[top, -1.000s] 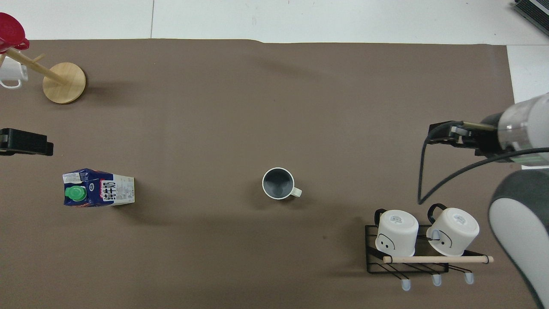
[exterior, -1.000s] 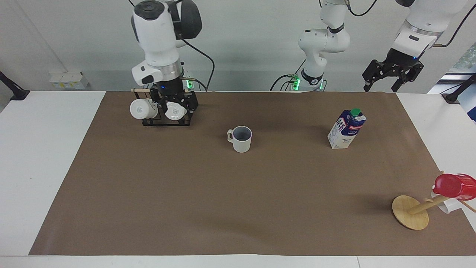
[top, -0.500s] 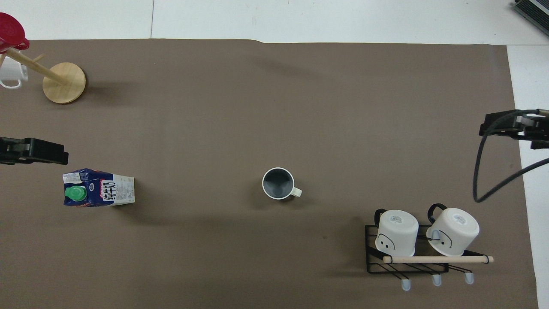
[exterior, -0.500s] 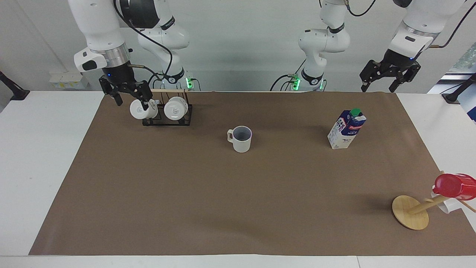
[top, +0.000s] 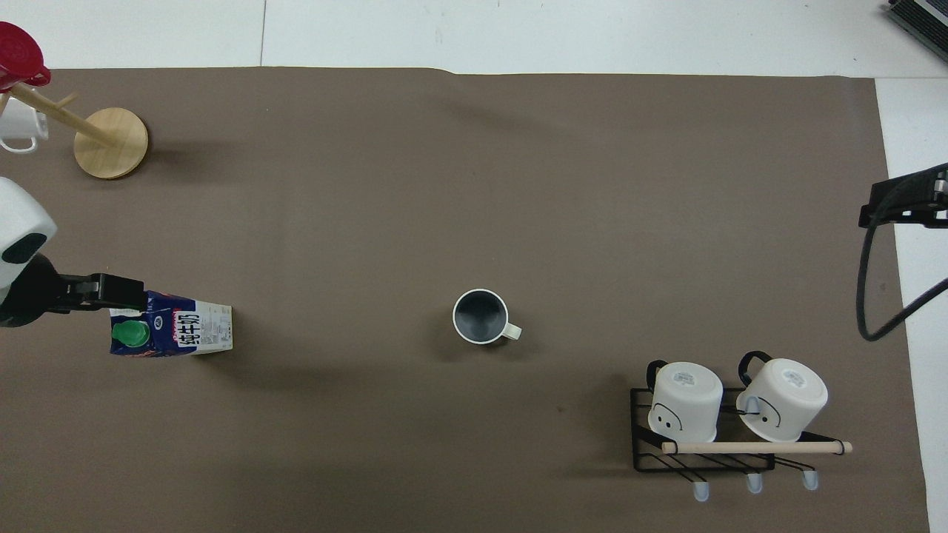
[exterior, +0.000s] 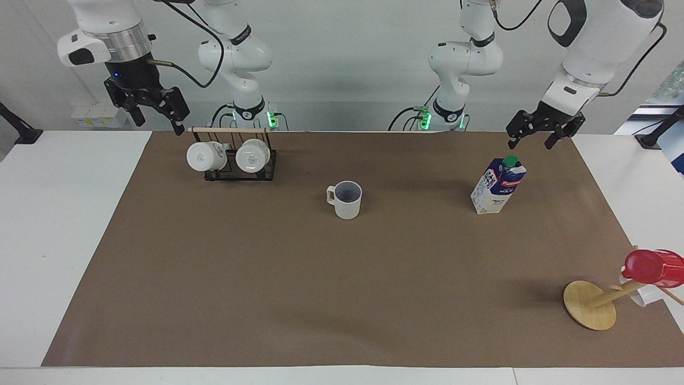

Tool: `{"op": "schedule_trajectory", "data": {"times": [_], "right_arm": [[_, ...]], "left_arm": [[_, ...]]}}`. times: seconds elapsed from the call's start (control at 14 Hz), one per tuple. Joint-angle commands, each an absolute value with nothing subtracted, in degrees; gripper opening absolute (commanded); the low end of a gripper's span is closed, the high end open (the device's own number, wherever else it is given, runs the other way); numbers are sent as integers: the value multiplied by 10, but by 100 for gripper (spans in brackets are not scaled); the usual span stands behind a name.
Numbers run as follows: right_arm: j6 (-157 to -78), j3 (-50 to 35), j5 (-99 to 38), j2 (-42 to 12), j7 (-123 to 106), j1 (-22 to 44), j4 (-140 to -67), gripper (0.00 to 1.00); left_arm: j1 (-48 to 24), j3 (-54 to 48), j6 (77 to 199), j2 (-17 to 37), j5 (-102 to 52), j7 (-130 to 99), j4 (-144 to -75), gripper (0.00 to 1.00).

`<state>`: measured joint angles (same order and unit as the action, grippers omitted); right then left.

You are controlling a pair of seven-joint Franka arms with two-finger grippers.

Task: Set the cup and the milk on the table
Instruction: 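Reach the left gripper to the milk carton and grasp it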

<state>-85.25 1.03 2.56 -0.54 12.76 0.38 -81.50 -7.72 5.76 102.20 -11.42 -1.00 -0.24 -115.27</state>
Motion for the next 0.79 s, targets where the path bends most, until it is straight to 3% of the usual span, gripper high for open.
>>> {"op": "schedule_trajectory", "data": {"times": [0.0, 0.36, 0.57, 0.71], "right_arm": [[-839, 4, 22, 0, 106, -3, -818, 100], [-840, 3, 22, 0, 111, -2, -818, 100], [-840, 4, 22, 0, 111, -2, -818, 100], [-840, 4, 22, 0, 111, -2, -818, 100]], "left_arm": [[-76, 54, 1075, -157, 14, 11, -1228, 100], [-66, 54, 1173, -155, 18, 37, -1301, 100], [-65, 54, 1182, -156, 18, 40, -1309, 100], [-65, 54, 1178, -155, 18, 43, -1307, 79]]}}
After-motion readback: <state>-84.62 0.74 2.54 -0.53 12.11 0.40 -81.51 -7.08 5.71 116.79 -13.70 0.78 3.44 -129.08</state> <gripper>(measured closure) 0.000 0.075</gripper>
